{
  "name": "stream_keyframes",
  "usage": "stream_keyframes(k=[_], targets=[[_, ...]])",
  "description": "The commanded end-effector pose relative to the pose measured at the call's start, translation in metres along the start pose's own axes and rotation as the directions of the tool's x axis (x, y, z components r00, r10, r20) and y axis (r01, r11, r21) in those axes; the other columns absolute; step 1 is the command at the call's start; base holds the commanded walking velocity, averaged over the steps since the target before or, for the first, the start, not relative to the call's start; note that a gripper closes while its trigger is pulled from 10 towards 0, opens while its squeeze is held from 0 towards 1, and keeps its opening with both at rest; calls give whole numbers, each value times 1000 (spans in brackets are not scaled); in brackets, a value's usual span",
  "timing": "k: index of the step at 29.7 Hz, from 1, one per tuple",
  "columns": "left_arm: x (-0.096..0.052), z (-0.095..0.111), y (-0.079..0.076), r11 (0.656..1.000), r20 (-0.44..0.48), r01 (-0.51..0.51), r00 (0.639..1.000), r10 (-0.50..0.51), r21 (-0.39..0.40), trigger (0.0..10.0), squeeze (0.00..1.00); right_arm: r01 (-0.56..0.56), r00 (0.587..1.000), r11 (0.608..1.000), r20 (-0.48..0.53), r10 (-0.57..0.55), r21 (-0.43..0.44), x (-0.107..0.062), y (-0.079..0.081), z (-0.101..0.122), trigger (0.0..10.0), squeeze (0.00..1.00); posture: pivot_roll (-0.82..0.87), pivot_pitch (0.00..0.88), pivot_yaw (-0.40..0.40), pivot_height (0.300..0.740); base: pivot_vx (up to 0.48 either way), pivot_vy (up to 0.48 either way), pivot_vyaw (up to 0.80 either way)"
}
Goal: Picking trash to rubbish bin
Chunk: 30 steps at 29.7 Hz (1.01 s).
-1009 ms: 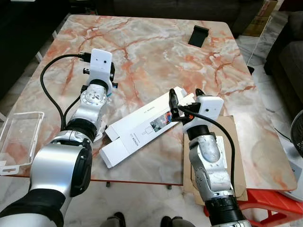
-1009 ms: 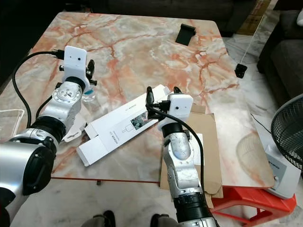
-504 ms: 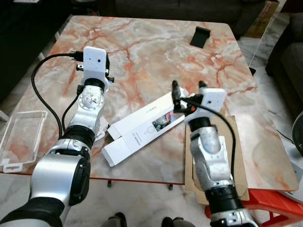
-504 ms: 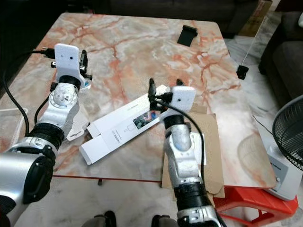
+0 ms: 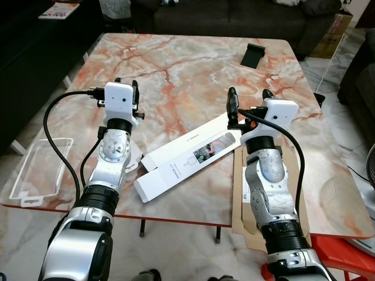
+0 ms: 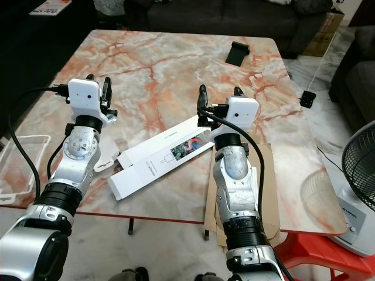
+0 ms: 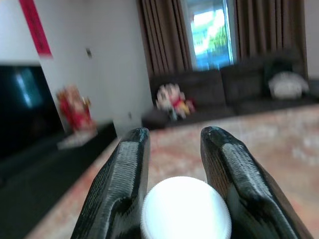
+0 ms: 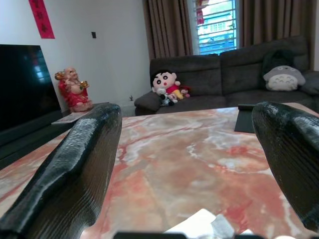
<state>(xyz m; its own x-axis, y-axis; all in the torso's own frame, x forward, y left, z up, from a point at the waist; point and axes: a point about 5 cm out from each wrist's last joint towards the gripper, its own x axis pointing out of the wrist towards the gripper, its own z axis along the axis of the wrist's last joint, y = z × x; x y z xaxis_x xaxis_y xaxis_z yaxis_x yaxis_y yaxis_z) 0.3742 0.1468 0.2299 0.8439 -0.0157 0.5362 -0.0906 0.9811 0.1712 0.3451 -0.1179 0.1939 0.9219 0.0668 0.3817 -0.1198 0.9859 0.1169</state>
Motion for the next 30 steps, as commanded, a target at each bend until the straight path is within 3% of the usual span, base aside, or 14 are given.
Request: stream_keyframes(k=[1,30], targets=[[5,16,-2,1000,78,-10,997,10,-3,10000,0,0,1000,1000,24,0,0,3,1,5,10000,0,-87,15,15,740,0,0,0],[2,20,-4,1000,76,-4,997,4,5,10000,0,27,999,1000,42,-27,11,0,0,1,10000,0,-85,0,26,740,-9,0,0]])
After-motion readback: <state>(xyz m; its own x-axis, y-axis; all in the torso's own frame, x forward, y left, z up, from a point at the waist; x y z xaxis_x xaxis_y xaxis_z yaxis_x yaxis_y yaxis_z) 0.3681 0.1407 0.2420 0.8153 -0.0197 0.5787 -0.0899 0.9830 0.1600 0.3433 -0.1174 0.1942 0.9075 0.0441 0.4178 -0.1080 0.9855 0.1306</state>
